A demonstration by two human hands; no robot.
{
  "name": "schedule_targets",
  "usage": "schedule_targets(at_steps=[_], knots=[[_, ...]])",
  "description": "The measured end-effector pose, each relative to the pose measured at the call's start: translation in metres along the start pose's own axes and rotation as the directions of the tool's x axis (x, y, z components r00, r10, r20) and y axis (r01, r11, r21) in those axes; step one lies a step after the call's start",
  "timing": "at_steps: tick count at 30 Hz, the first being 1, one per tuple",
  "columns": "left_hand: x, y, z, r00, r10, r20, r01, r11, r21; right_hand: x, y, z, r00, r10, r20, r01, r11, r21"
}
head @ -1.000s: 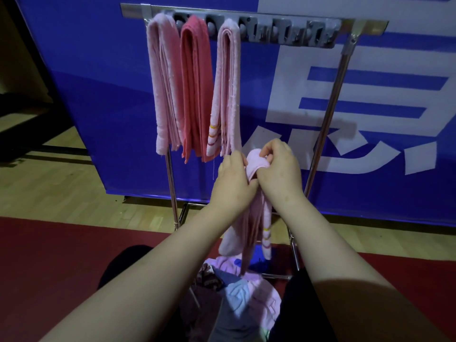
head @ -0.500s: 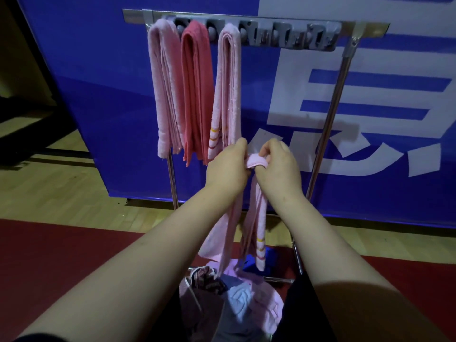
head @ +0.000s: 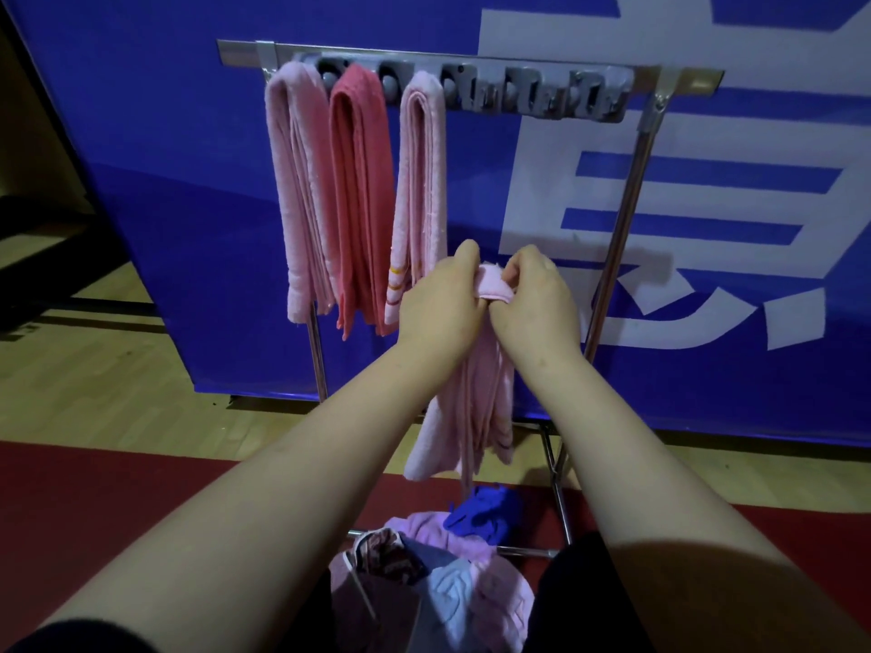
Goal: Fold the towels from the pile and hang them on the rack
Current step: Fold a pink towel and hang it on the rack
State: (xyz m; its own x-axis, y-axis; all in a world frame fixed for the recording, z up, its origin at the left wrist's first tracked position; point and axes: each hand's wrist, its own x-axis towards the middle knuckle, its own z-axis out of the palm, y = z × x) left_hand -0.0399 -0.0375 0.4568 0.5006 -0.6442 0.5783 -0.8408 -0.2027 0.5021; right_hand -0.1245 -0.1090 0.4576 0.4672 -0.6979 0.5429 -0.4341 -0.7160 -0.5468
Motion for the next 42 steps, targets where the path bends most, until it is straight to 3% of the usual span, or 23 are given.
schedule_targets(at_steps=[9, 27, 33, 42], knots=[[0.04, 0.015, -0.012, 0.999, -0.009, -0.041, 0.01, 1.0, 0.012, 0.039, -0.015, -0.013, 0.998, 0.024, -0.051, -0.021, 0.998, 0.057], [0.143, 0.036, -0.037, 0.978, 0.068, -0.197, -0.06, 0.997, 0.046, 0.139, -0.048, -0.042, 0.961, -0.142, -0.236, 0.164, 0.984, 0.076], [0.19, 0.03, -0.046, 0.948, 0.093, -0.304, -0.066, 0.993, 0.098, 0.174, -0.053, -0.044, 0.937, -0.219, -0.273, 0.224, 0.975, -0.014], [0.237, 0.037, -0.053, 0.957, 0.119, -0.265, -0.068, 0.979, 0.193, 0.225, -0.06, -0.042, 0.941, -0.231, -0.246, 0.2, 0.969, -0.147]])
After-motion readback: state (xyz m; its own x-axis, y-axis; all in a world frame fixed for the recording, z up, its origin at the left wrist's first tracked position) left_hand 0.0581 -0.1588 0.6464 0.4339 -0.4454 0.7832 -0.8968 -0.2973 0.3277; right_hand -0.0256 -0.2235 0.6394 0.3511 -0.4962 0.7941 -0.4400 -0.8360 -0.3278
